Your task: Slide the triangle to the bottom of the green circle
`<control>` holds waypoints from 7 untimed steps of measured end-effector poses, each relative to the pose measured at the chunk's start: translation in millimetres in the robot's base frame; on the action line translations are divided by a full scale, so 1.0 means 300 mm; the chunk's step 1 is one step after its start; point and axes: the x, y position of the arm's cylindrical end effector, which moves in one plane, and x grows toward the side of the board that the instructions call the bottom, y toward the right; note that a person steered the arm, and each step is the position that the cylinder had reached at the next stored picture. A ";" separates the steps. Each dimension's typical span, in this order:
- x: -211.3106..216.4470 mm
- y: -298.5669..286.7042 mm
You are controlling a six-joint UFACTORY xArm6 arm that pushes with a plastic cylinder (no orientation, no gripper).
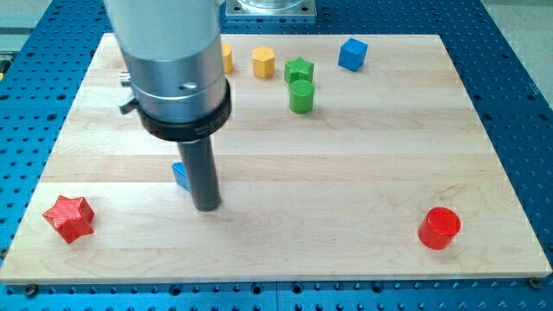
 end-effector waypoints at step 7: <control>-0.109 -0.020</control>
